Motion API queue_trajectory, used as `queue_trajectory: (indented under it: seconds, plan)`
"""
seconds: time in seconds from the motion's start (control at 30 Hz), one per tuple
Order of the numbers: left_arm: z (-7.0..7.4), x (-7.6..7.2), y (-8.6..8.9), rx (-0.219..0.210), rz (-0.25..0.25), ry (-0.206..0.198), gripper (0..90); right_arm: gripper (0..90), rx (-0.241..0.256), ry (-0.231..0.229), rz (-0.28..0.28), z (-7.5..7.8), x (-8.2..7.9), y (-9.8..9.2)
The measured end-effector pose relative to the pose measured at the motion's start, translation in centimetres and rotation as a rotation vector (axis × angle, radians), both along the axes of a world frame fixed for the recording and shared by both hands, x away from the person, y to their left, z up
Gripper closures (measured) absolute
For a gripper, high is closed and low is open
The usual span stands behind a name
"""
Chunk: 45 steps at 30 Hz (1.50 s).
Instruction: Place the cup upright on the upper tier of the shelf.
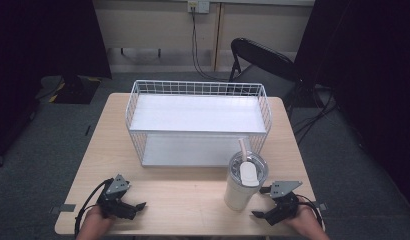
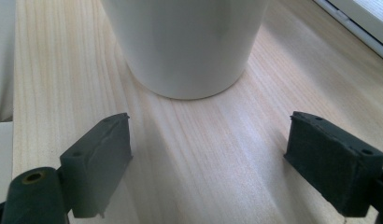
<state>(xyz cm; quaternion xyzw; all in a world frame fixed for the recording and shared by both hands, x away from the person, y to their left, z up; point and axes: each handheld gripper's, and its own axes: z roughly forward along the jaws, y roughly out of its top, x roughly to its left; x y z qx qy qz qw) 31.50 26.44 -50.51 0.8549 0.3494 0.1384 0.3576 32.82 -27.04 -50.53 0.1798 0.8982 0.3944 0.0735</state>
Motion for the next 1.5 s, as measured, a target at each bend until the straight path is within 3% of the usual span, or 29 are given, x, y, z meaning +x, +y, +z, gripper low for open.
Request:
queue_trajectory:
  seconds: [0.5,0.67,1.03,1.2,1.5]
  plan:
    - [0.0,0.0,0.0,0.000,-0.001,0.000,0.0,14.8,0.006,0.015,-0.024,0.2,0.1,0.1]
    - [0.0,0.0,0.0,0.000,-0.001,0.000,0.0,15.5,0.062,0.011,-0.052,1.3,0.1,-0.2]
    - [0.0,0.0,0.0,0.000,0.000,0.000,0.0,14.1,0.177,-0.016,-0.051,3.5,0.0,0.4]
    - [0.0,0.0,0.0,0.001,0.000,0.000,0.0,11.8,0.277,-0.016,-0.053,4.2,0.2,0.9]
    - [0.0,0.0,0.0,0.001,0.000,0.000,0.0,10.7,0.324,-0.014,-0.012,4.2,0.5,2.3]
